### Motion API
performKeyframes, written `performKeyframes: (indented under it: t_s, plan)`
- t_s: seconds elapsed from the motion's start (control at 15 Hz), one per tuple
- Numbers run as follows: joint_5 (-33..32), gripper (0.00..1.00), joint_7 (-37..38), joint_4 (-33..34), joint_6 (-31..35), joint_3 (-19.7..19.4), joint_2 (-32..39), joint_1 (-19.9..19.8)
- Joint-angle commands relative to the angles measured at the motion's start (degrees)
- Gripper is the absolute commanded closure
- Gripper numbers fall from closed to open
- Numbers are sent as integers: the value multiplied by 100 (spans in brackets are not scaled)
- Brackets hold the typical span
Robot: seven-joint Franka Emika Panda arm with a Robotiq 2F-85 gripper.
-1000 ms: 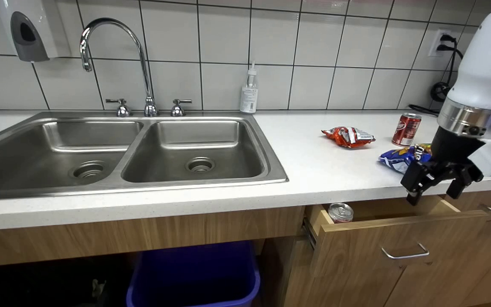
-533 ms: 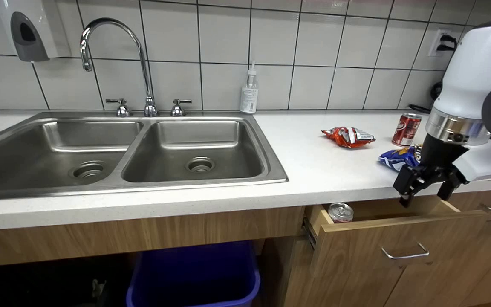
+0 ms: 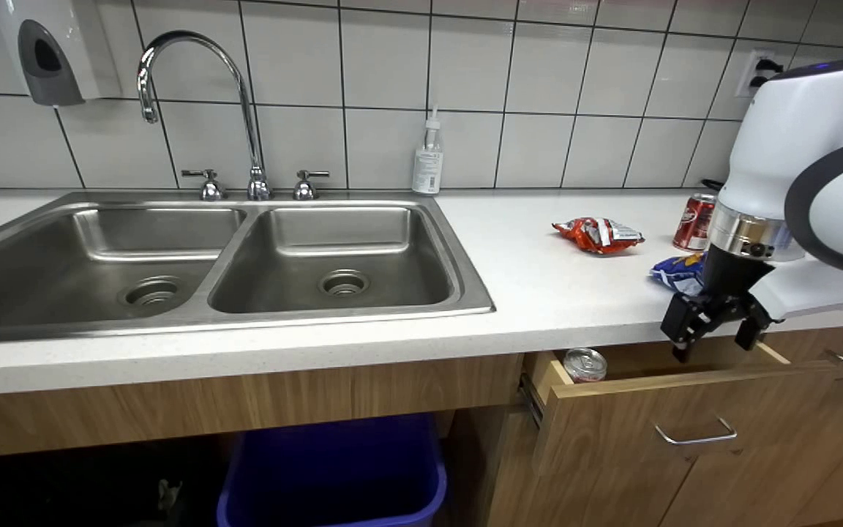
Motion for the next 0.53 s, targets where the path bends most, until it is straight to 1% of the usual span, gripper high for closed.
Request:
performKeyframes:
  t_s: [0.0,0.47]
  plan:
    - [148,0,-150,258,54,-131,305,185]
    - [311,0,-252,490,99,-228,643,337]
